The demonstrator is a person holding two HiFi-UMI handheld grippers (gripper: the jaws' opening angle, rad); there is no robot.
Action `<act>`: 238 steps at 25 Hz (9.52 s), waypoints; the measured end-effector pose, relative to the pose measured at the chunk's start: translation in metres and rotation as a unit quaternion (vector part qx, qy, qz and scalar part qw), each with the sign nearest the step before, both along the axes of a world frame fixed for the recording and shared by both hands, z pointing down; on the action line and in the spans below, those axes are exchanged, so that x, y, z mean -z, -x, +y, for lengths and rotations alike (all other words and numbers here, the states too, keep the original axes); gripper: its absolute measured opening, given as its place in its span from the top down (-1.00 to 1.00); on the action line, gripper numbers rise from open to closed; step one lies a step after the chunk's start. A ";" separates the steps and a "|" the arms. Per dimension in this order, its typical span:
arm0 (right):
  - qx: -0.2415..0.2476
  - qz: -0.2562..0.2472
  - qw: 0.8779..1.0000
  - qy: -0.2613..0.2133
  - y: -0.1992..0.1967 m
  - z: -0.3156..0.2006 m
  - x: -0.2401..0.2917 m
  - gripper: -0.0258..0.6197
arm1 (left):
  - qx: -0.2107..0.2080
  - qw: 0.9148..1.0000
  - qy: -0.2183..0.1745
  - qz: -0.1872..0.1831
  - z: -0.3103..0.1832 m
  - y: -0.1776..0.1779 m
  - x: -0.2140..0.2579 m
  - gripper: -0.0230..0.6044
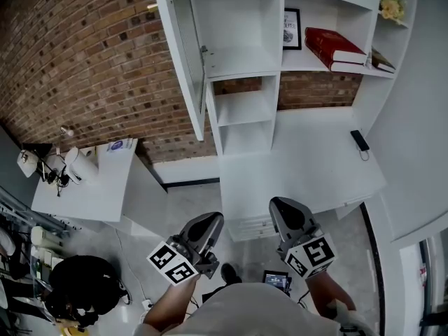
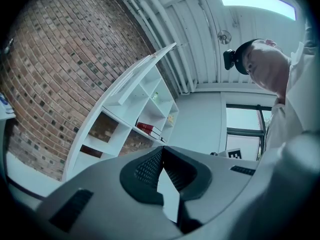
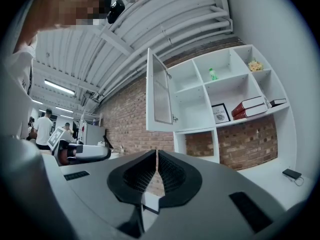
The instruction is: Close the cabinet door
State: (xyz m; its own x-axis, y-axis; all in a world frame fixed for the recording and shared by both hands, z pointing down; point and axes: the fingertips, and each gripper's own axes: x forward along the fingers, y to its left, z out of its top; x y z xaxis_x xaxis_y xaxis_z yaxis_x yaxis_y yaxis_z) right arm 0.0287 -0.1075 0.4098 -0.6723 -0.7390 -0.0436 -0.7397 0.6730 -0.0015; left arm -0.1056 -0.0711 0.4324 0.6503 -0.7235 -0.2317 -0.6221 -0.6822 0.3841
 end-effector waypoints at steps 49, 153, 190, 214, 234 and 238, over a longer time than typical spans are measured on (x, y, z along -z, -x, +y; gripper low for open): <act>0.036 0.034 0.987 -0.152 0.081 -0.128 0.117 0.83 | 0.002 0.989 -0.144 -0.025 -0.133 0.067 0.108 0.90; -0.038 0.111 0.923 -0.367 0.155 -0.116 0.305 0.62 | -0.093 0.940 -0.328 -0.005 -0.190 0.059 0.411 0.66; -0.082 0.110 0.931 -0.338 0.073 -0.146 0.305 0.65 | -0.009 0.945 -0.322 -0.061 -0.208 -0.023 0.411 0.66; -0.120 0.117 0.941 -0.293 0.004 -0.215 0.293 0.70 | 0.037 0.943 -0.308 -0.118 -0.264 -0.107 0.413 0.69; -0.140 0.145 0.942 -0.268 -0.032 -0.294 0.281 0.70 | 0.079 0.931 -0.309 -0.179 -0.330 -0.154 0.415 0.68; -0.141 0.144 0.942 -0.267 -0.036 -0.307 0.282 0.70 | 0.089 0.928 -0.308 -0.190 -0.341 -0.158 0.415 0.68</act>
State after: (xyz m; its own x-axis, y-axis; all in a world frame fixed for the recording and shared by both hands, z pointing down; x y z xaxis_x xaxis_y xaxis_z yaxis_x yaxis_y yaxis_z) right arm 0.0650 -0.4141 0.1279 -0.4931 -0.8142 -0.3065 -0.8074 0.2971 0.5097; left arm 0.0527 -0.4125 0.0171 0.6530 -0.6336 -0.4148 -0.7564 -0.5731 -0.3154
